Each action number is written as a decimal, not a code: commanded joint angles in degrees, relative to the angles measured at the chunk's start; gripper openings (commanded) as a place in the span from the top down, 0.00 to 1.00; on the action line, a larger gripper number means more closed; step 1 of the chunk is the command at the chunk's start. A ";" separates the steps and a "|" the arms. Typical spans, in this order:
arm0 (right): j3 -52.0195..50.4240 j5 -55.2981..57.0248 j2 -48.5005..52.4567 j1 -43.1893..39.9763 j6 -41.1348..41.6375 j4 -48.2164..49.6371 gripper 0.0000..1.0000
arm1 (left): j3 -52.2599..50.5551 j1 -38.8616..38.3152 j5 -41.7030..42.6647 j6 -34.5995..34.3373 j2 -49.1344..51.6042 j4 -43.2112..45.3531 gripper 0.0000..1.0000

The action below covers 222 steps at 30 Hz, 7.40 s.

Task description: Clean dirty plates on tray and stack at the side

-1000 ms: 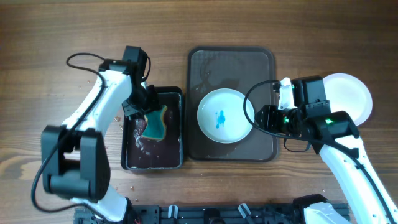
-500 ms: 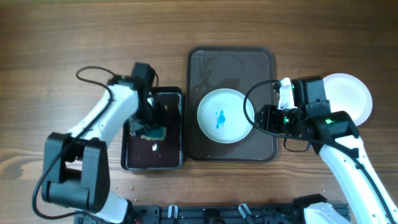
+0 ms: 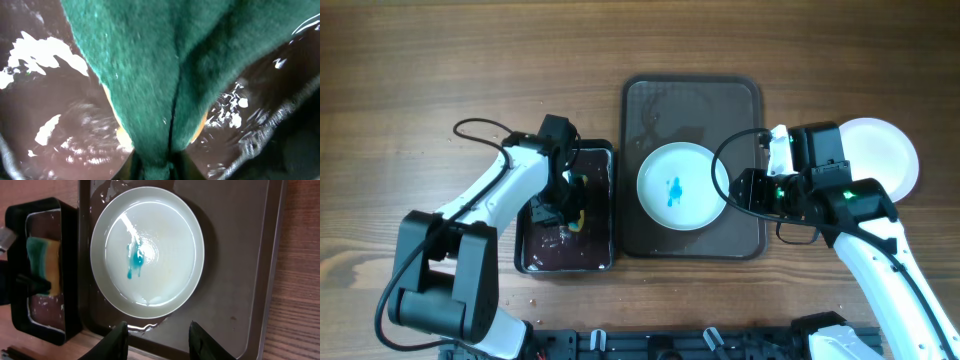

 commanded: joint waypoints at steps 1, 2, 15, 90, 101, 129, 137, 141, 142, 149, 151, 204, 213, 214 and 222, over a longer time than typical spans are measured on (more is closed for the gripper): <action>0.59 -0.28 0.02 0.02 -0.98 -0.02 0.60 | 5.31 0.02 1.01 -0.17 -1.99 -3.13 0.59; 0.59 -0.22 0.02 0.02 -1.01 -0.02 0.60 | 6.14 0.39 0.98 -0.17 -2.49 -3.67 0.51; 0.37 -0.22 0.02 0.02 -1.03 0.02 0.58 | 2.45 2.89 0.61 -0.22 -2.47 2.80 0.40; -0.81 5.95 21.70 0.02 0.76 7.41 0.63 | 17.46 -3.78 7.32 -0.66 -6.69 1.66 0.96; -0.81 -0.35 32.83 0.02 0.20 18.23 0.92 | 17.46 -15.32 8.31 -6.51 1.51 13.33 0.96; -0.81 5.33 32.83 0.02 2.25 16.90 0.96 | 17.49 -22.56 -22.10 -9.46 19.47 5.18 0.96; -0.81 5.33 32.83 0.02 2.45 16.90 0.96 | 17.46 -21.86 -1.20 -9.49 19.50 11.50 0.96; -0.81 5.31 32.83 0.02 2.43 16.83 0.96 | 17.46 -22.58 22.01 -9.84 19.52 22.16 0.96; -0.81 5.31 32.83 0.02 2.45 16.76 0.96 | 17.46 -22.97 25.46 -10.56 19.52 24.39 0.96; -0.81 5.31 32.83 0.02 2.43 16.70 0.96 | 17.46 -26.69 29.53 -12.70 19.52 28.96 0.96; -0.81 5.31 32.83 0.02 2.40 16.70 0.96 | 17.46 -27.15 29.05 -12.57 19.52 29.00 0.96; -0.81 5.14 32.83 0.02 1.64 16.00 0.96 | 22.23 -26.69 12.17 -23.63 22.36 26.10 0.96; -0.81 5.14 32.83 0.02 1.66 15.78 0.96 | 22.25 -26.69 17.09 -16.74 21.62 21.77 0.96; -0.81 5.14 32.83 0.02 1.68 15.78 0.96 | 22.25 -26.69 17.99 -15.69 21.62 21.59 0.96; -0.81 5.14 32.83 0.02 1.70 15.78 0.96 | 22.25 -26.69 18.95 -13.27 21.62 20.15 0.96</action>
